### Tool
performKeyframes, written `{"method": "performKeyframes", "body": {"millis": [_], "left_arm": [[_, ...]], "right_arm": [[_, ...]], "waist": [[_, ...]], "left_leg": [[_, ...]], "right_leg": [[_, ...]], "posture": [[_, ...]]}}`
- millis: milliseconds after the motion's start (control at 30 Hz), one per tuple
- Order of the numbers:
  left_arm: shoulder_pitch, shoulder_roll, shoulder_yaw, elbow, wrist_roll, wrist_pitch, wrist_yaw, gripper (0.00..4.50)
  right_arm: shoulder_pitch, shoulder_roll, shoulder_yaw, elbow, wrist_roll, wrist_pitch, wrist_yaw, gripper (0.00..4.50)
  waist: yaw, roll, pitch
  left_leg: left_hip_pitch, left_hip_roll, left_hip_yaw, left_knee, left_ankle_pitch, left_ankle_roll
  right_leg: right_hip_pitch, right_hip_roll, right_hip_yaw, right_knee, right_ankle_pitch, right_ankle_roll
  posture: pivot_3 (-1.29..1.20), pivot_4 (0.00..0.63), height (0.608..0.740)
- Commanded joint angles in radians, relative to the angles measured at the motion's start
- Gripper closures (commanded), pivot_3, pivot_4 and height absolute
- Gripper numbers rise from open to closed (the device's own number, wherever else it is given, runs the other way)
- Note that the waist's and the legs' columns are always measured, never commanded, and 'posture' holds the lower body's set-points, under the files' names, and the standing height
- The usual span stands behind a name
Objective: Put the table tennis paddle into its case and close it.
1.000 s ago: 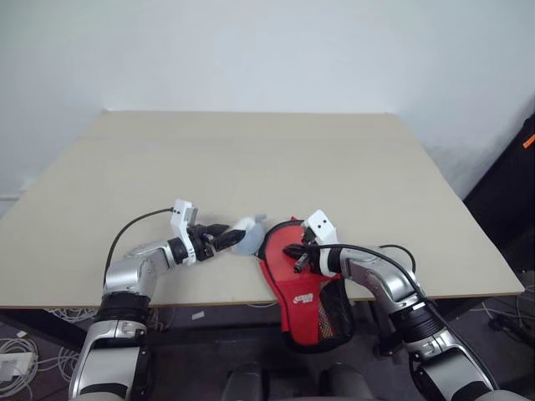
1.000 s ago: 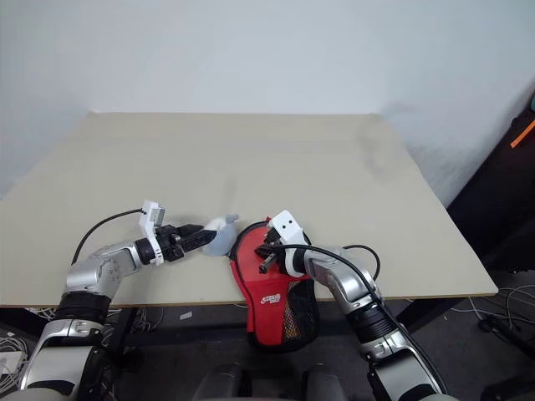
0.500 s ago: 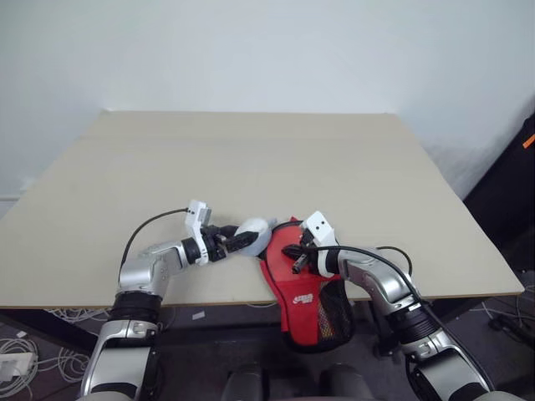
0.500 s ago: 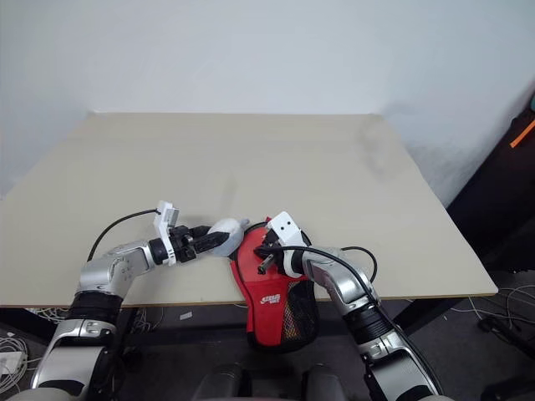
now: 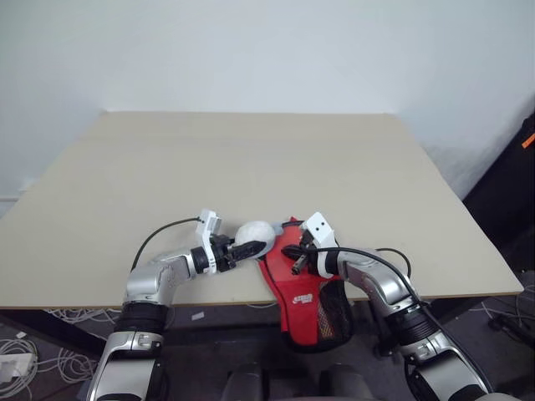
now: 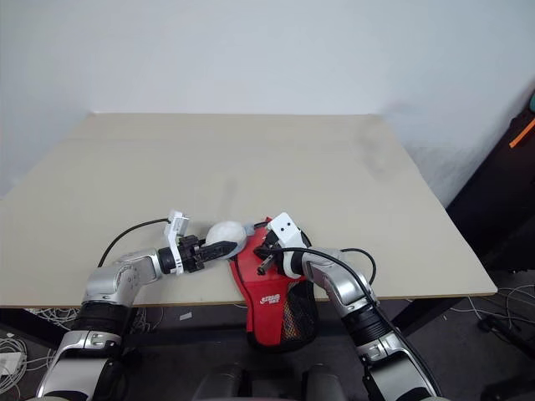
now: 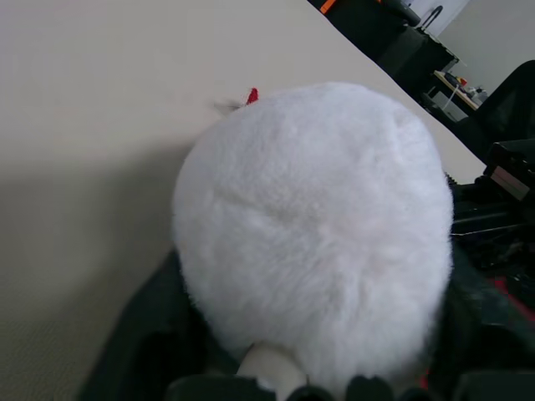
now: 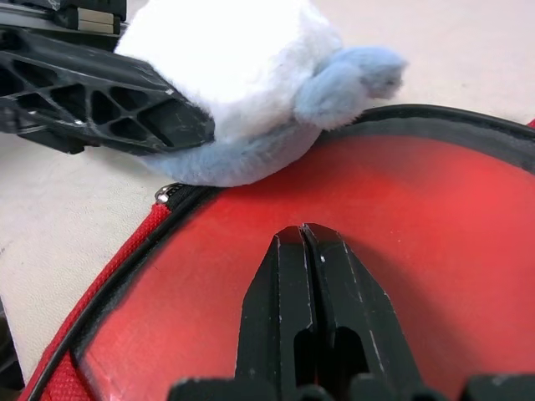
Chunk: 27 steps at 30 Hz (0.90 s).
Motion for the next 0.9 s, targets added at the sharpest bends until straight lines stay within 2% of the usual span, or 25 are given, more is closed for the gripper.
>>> {"method": "performKeyframes", "body": {"millis": [33, 100, 900], "left_arm": [[0.001, -0.001, 0.005, -0.034, -0.007, 0.006, 0.003, 2.62], [-0.001, 0.0, 0.009, -0.033, 0.0, 0.0, 0.011, 3.16], [-0.133, 0.078, 0.11, 0.146, 0.026, -0.121, 0.08, 3.16]], "right_arm": [[0.003, 0.0, -0.006, 0.011, -0.013, 0.0, 0.003, 4.5], [0.004, 0.0, -0.004, 0.012, -0.014, -0.001, 0.005, 4.5], [0.014, 0.033, -0.023, 0.089, -0.024, -0.111, 0.032, 4.5]], "waist": [[0.0, 0.0, 0.0], [0.0, 0.0, 0.0], [-0.018, 0.0, 0.0]], "left_leg": [[0.0, 0.0, 0.0, 0.0, 0.0, 0.0], [0.0, 0.0, 0.0, 0.0, 0.0, 0.0], [0.0, 0.0, -0.001, 0.0, 0.001, -0.001]], "right_leg": [[0.0, 0.0, 0.0, 0.0, 0.0, 0.0], [0.0, 0.0, 0.0, 0.0, 0.0, 0.0], [0.0, 0.001, -0.001, 0.001, 0.0, 0.0]], "posture": [[0.0, 0.0, 0.74], [0.0, 0.0, 0.74], [0.0, 0.0, 0.74]]}}
